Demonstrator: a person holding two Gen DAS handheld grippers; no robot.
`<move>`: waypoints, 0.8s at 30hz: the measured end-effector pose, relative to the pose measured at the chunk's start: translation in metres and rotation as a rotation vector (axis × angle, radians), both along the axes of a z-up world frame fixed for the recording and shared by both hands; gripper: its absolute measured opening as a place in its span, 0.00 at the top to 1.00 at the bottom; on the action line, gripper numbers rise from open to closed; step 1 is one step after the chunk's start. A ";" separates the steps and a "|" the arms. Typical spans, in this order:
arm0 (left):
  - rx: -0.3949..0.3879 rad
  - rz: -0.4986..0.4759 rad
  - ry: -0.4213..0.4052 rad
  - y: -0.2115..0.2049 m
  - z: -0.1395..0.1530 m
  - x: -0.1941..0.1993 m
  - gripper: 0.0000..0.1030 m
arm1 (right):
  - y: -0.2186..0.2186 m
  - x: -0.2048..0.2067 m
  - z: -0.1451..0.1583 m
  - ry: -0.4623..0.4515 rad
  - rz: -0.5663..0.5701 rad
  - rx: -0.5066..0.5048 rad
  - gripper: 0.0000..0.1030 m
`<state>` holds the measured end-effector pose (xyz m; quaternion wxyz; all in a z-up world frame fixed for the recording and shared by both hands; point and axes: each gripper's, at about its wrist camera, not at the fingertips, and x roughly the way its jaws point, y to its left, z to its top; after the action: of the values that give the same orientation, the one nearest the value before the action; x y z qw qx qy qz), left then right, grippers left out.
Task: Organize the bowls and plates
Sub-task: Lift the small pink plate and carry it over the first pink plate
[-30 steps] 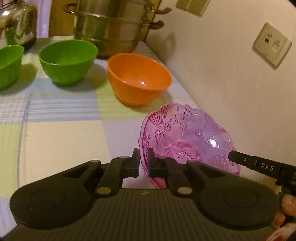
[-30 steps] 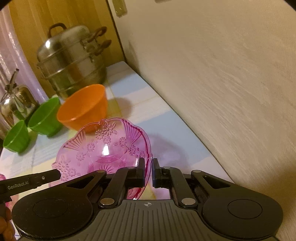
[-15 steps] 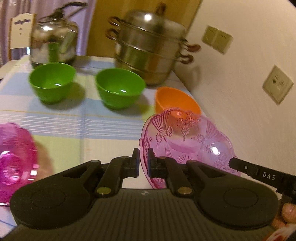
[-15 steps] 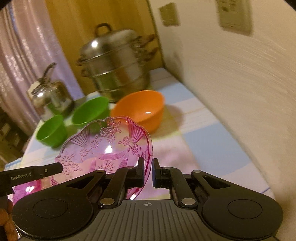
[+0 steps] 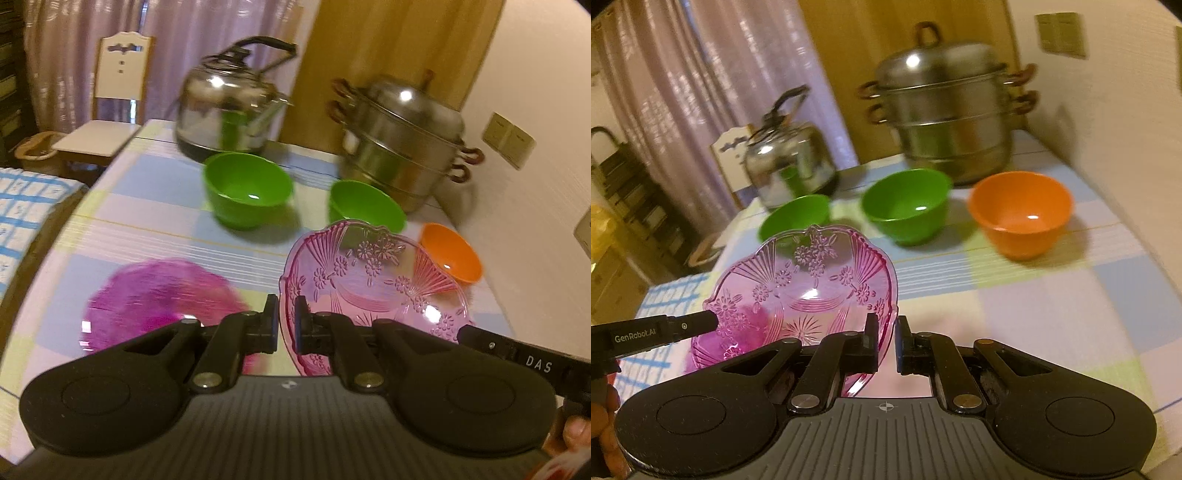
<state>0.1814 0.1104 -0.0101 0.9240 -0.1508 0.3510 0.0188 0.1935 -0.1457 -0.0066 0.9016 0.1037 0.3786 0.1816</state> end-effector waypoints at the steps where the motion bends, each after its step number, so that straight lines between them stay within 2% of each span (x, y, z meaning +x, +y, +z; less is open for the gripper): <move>1: 0.003 0.008 0.002 0.009 0.000 -0.002 0.93 | 0.010 -0.001 0.000 -0.001 0.013 0.001 0.92; 12: 0.034 0.113 0.026 0.091 -0.010 -0.027 0.93 | 0.102 0.006 -0.013 0.016 0.151 -0.013 0.92; 24: 0.044 0.161 0.084 0.134 -0.048 -0.021 0.93 | 0.157 0.025 -0.059 0.075 0.230 -0.024 0.91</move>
<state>0.1600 0.2442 -0.0585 0.9071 -0.1571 0.3755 0.1072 0.2180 0.0108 -0.0654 0.8611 0.0555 0.4238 0.2754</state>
